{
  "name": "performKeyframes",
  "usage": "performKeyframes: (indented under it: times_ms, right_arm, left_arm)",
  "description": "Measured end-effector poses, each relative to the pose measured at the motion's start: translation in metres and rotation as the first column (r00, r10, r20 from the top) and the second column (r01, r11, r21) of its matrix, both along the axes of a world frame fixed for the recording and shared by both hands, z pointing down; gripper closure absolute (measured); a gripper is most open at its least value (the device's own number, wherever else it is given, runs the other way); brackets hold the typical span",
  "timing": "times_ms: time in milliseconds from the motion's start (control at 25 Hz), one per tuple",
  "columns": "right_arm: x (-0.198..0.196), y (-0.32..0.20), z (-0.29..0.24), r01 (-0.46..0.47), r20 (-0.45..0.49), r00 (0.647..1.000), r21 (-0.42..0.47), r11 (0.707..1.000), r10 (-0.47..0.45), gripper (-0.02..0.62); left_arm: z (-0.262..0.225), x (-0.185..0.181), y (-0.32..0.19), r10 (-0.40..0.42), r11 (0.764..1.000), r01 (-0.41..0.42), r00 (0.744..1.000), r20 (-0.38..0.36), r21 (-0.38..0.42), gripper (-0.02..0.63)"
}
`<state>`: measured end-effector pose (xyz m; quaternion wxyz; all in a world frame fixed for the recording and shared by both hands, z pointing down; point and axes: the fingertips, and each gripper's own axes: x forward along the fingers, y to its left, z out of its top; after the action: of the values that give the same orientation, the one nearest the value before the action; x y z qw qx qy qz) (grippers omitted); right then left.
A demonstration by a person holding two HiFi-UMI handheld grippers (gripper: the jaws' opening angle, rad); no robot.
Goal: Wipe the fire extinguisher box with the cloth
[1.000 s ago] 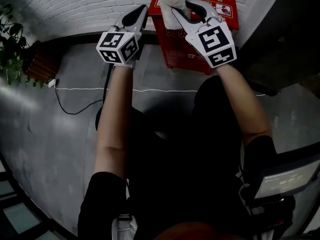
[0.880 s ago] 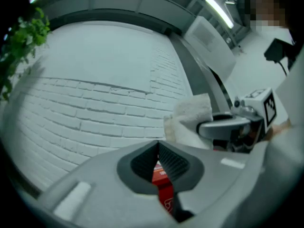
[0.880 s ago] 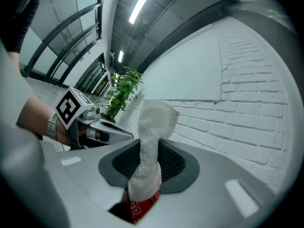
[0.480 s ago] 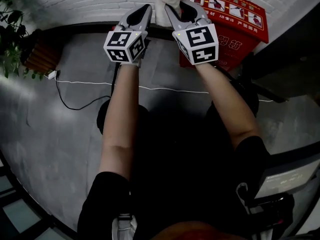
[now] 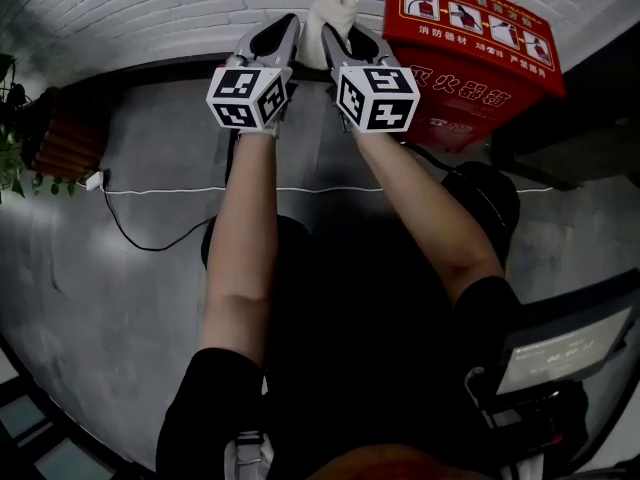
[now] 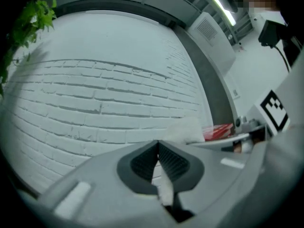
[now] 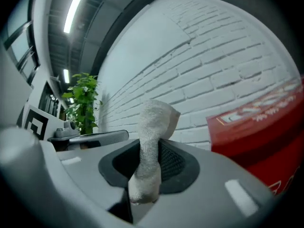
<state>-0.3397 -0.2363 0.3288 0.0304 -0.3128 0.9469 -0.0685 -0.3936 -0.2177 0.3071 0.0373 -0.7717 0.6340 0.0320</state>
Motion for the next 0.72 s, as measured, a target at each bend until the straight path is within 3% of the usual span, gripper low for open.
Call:
performKeyframes:
  times_ms: [160,360,600,720]
  right_arm:
    - [0.000,-0.032,0.018,-0.132,0.122,0.982,-0.082,0.988,0.141,0.499]
    - [0.012,-0.056,0.032,-0.229,0.260,0.925,-0.200,0.953,0.277,0.506]
    - [0.018,-0.066,0.044,-0.272,0.345,0.862,-0.305,0.913,0.372,0.506]
    - [0.025,-0.072,0.054,-0.268,0.405,0.811,-0.385,0.883,0.423,0.508]
  left_arm:
    - [0.008,-0.008,-0.024,0.056,0.998,-0.056,0.998,0.013,-0.003,0.606]
    - [0.016,-0.006,-0.043,0.112,0.994,-0.112,0.993,-0.033,0.003,0.606]
    - [0.020,-0.002,-0.053,0.156,0.988,-0.156,0.986,-0.055,0.003,0.606]
    - [0.023,0.001,-0.054,0.166,0.986,-0.166,0.985,-0.054,-0.004,0.606]
